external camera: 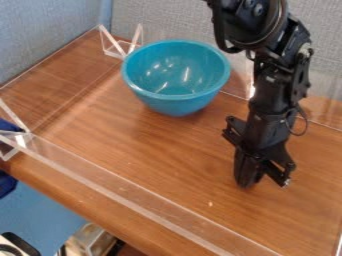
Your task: Remove the mushroom from inside the blue bowl and put it on the table
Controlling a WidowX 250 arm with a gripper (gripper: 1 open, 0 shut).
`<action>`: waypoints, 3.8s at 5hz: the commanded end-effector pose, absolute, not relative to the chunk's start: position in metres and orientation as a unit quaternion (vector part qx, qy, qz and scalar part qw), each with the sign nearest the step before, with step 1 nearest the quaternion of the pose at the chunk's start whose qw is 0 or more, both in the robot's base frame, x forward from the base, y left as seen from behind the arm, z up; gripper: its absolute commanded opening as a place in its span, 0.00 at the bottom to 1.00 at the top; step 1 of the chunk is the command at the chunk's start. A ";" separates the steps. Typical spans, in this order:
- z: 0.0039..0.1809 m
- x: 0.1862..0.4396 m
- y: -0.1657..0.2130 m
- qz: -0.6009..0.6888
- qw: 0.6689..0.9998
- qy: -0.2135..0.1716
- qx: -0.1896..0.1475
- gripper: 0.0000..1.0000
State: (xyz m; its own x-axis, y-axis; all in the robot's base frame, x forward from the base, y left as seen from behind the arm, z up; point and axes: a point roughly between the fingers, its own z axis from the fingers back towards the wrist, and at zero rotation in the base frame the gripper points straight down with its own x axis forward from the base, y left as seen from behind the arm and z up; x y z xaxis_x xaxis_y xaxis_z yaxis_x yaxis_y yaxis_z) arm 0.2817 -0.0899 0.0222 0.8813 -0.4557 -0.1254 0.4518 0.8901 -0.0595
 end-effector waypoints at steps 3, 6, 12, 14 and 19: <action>0.037 0.284 -0.094 -0.232 0.971 0.053 -0.010 0.00; 0.035 0.287 -0.093 -0.224 0.973 0.059 -0.007 0.00; 0.113 0.291 -0.080 -0.172 0.985 -0.025 0.022 1.00; 0.104 0.328 -0.066 -0.147 0.988 -0.040 0.028 1.00; 0.073 0.391 -0.065 -0.125 0.990 -0.055 0.036 1.00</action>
State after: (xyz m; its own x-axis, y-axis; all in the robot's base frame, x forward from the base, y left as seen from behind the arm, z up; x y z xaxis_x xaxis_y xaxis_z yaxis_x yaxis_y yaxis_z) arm 0.3795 -0.0685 0.0507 0.9637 -0.2654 0.0291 0.2625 0.9617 0.0784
